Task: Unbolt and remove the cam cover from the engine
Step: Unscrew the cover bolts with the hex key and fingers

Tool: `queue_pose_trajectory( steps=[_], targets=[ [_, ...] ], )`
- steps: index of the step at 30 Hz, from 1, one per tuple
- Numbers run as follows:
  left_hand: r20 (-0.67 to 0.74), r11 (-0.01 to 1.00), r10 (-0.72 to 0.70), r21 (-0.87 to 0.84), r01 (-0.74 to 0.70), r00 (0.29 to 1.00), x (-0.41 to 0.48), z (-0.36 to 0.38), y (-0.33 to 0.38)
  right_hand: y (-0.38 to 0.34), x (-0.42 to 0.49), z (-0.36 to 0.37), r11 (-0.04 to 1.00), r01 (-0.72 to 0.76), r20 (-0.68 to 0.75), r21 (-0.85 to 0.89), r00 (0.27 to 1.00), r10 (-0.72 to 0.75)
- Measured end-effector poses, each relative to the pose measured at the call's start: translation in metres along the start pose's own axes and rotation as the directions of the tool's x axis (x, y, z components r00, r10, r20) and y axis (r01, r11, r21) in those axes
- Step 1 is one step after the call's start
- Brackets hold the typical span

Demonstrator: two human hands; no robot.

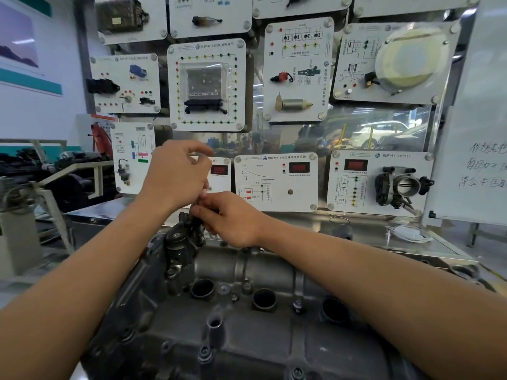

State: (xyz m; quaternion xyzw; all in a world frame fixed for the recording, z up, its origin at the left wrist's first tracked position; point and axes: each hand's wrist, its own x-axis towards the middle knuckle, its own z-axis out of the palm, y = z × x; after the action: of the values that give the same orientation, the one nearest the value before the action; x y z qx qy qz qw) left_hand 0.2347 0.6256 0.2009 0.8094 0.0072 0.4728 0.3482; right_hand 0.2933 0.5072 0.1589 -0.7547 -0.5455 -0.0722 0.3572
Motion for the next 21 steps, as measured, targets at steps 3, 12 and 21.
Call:
queue_pose_trajectory(
  steps=[3, 12, 21],
  targets=[
    [-0.004, 0.975, -0.143, -0.171, 0.140, 0.990, 0.000, 0.003, 0.001, 0.001, 0.000, 0.000, 1.000, 0.016, -0.009, -0.010, 1.000, -0.016],
    [0.397, 0.287, -0.356, -0.815, 0.503, 0.846, -0.011, -0.011, -0.011, 0.003, 0.003, 0.001, 1.000, 0.029, -0.013, -0.002, 0.999, -0.029],
    [0.520, 0.247, -0.063, -0.819, 0.518, 0.852, -0.016, -0.024, -0.025, 0.002, 0.001, 0.002, 0.996, -0.027, 0.014, 0.079, 1.000, 0.026]
  ],
)
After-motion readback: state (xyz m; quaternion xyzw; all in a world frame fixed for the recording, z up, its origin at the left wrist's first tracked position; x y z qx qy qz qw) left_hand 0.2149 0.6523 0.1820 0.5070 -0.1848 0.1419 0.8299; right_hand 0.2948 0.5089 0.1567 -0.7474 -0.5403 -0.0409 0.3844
